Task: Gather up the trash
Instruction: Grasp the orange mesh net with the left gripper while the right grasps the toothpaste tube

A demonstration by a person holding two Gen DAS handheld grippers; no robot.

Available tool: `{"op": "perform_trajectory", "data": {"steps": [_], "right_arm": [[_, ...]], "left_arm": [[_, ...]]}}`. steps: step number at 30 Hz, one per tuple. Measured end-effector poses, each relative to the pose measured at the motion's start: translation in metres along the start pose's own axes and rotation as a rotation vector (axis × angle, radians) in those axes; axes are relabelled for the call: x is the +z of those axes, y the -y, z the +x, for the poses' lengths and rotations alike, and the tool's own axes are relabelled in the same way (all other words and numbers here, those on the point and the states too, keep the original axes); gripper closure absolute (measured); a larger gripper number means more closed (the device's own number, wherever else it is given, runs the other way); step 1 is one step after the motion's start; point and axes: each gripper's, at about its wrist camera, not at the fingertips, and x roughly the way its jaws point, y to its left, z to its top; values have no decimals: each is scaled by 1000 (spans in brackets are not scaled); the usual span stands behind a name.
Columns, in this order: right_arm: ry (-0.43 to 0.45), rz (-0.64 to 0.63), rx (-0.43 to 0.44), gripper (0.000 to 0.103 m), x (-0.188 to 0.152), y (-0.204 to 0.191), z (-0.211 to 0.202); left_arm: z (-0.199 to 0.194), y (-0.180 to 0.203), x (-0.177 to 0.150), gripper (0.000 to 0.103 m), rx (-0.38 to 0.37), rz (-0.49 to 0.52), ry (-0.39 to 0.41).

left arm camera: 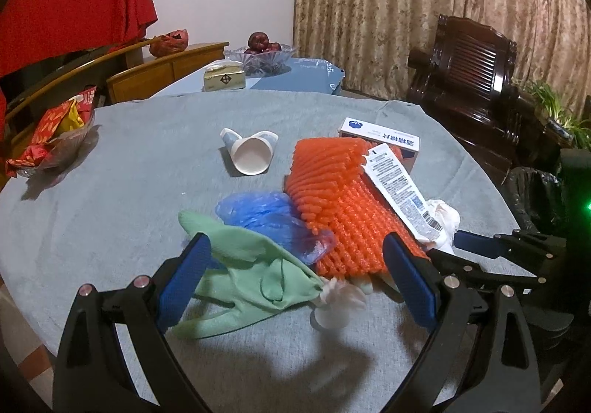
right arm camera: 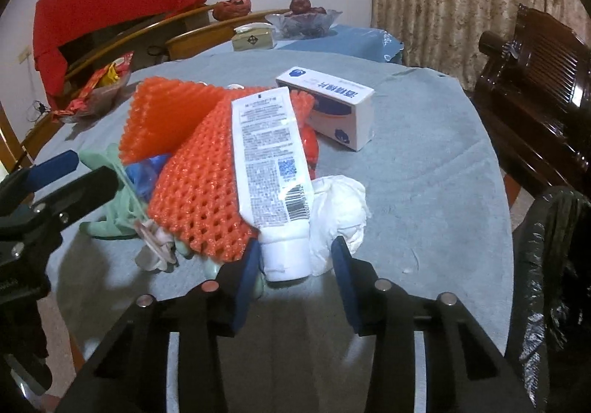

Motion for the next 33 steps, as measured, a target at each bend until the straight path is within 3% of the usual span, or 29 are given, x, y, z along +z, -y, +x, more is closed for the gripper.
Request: {"op": "perform_trajectory", "data": {"steps": [2,5,10,16,18,22,25,27,30,33], "right_arm": [[-3,4,-3,54,1,1,3],[-5,-6,-13,55,3,1,7],[2,15,41,75,8,3,-4],[52,49,73,77,18,7,-25],[50,50,70,77,21,8,-23],[39,52,72,77,23,7,-17],[22,45,79,77,23,5,-11],[14,43,80,77,21,6,-8],[-4,41,85,77,22,6,-1],[-12,43,88,74,22,6,3]], "left_arm": [[1,0,0,12,-1,1,-2],[2,0,0,12,-2,-1,-3],[3,4,1,12,-6,3,2],[9,11,10,14,-3,11,27],[14,12,15,24,-3,14,31],[28,14,20,35,-2,11,17],[38,16,19,57,-20,19,-9],[41,14,18,77,-43,12,-19],[38,11,15,90,-55,7,-14],[29,6,12,92,-60,-8,1]]}}
